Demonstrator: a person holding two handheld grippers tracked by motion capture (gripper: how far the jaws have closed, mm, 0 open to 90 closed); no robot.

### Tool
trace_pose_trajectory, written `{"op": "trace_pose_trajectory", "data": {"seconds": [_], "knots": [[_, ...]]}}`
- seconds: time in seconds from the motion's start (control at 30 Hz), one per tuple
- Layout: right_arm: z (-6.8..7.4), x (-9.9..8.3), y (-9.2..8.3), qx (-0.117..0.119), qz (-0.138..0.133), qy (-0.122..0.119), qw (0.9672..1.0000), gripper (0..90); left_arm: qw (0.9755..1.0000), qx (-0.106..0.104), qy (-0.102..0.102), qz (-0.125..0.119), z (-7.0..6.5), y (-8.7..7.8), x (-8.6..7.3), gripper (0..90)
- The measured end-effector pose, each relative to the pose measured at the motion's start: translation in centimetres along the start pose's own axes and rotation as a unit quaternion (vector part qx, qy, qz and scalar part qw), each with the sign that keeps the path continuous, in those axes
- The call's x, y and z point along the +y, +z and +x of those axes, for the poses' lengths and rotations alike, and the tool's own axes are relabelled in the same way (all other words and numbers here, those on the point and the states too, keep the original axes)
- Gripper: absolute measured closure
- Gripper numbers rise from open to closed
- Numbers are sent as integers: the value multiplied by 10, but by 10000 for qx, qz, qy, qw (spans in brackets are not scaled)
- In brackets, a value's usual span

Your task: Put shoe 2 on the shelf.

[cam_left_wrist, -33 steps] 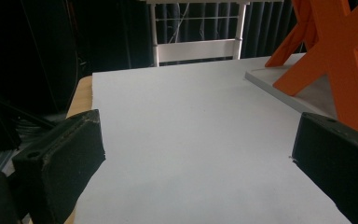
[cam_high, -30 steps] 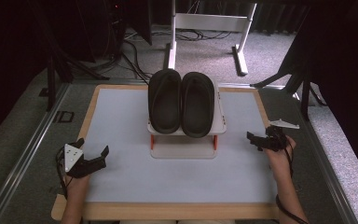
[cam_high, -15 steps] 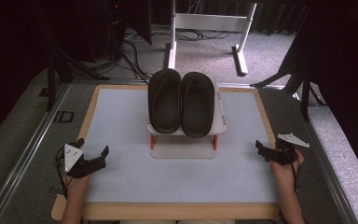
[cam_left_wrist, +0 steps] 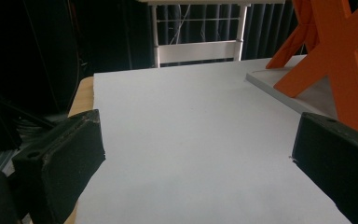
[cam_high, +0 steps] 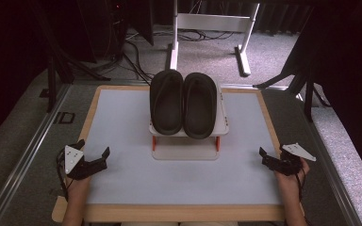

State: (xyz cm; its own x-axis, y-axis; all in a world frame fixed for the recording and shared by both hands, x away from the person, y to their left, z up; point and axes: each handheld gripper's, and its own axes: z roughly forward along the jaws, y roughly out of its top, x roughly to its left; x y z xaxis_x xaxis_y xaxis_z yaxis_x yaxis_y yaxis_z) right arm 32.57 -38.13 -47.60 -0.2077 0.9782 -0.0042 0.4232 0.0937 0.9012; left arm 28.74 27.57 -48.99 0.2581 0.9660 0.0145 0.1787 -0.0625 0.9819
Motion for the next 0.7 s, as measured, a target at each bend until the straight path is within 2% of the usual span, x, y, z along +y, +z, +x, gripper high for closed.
{"op": "trace_pose_trajectory", "data": {"seconds": [0.1, 0.33, 0.43, 0.53, 0.7], "knots": [[-1, -2, -2, -50, -98, 55, 9999, 122, 10000, 5, 4, -18, 0, 0, 0, 18], [1, 0, 2, -113, 114, -57, 9999, 132, 10000, 0, 9, 28, 0, 0, 0, 18], [3, -1, 1, -144, 61, -116, 9998, 133, 10000, 1, -5, 65, 0, 1, 0, 18], [3, 0, 3, -49, 158, -160, 9997, 136, 10000, 15, -8, 40, 0, 1, 0, 18], [3, -1, 2, -69, 113, -168, 9998, 137, 10000, 59, 10, 44, -1, 0, 0, 18]]}}
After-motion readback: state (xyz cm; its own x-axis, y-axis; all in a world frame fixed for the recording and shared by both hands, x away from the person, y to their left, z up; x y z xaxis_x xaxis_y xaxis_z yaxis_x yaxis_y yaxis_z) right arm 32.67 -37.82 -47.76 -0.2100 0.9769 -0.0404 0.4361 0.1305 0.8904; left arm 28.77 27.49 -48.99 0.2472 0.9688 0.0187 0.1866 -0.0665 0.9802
